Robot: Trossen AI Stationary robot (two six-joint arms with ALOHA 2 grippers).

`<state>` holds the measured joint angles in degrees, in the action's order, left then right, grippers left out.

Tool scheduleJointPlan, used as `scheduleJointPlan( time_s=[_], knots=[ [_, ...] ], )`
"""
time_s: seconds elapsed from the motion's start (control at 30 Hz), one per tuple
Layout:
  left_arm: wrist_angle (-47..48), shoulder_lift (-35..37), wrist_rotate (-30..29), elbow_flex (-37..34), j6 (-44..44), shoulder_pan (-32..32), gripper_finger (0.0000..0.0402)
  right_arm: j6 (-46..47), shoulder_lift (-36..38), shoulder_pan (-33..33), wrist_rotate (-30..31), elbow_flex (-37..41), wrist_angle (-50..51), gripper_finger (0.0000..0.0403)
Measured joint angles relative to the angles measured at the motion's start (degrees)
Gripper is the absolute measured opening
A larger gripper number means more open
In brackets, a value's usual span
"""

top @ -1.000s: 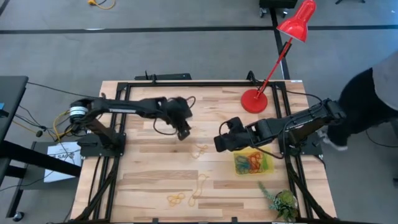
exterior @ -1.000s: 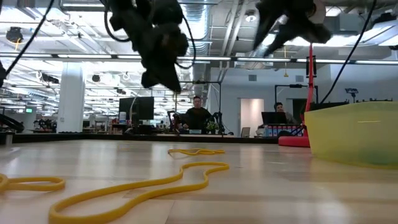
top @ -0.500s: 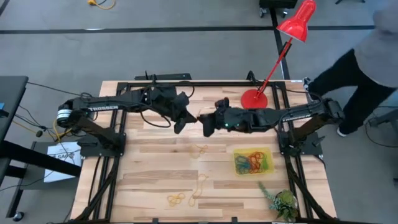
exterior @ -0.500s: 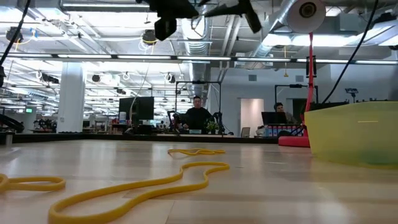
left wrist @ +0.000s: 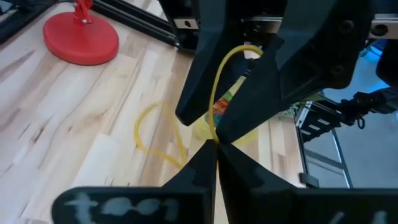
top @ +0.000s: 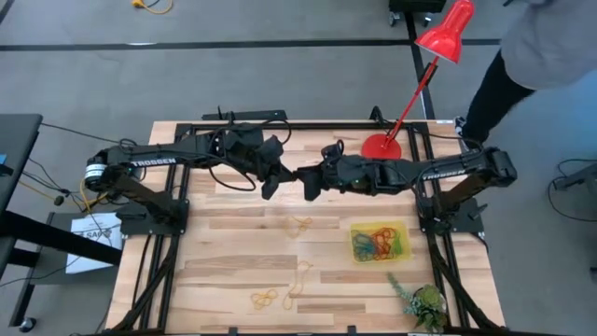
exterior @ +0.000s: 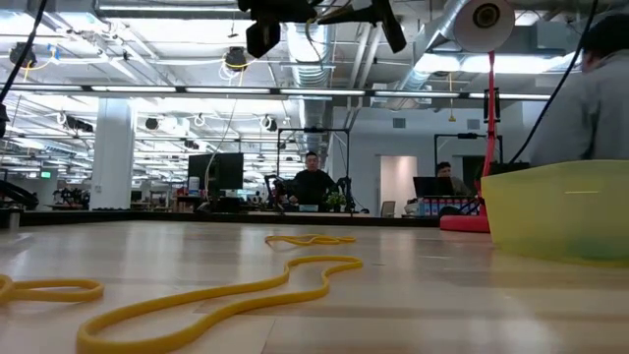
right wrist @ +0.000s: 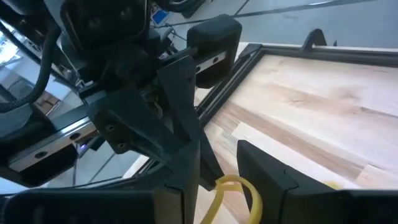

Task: Pick and place items into bin
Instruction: Put the yellow rubber band into the yellow bin

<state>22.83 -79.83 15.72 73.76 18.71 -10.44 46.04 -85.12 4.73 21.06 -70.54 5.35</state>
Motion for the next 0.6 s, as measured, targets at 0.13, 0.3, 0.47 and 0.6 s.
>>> scheduleJointPlan(
  time_s=[0.13, 0.3, 0.47, 0.6],
  knots=[
    [0.5, 0.0, -2.1, 0.0, 0.0, 0.0, 0.0000, 0.0, 0.0, 0.2, 0.0, 0.0, 0.5, 0.0102],
    [2.4, 0.0, -4.7, 0.0, -0.1, 0.0, 0.0000, 0.0, 0.0, 0.7, 0.0, 0.0, 1.2, 0.0102],
    [3.0, 0.0, -5.7, 0.0, -0.1, 0.0, 0.0000, 0.1, 0.0, 0.6, 0.0, 0.0, 1.2, 0.0102],
    [3.0, 0.0, -5.7, 0.0, -0.1, 0.0, 0.0000, 0.1, 0.0, 0.6, 0.0, 0.0, 2.8, 0.0102]
  ],
)
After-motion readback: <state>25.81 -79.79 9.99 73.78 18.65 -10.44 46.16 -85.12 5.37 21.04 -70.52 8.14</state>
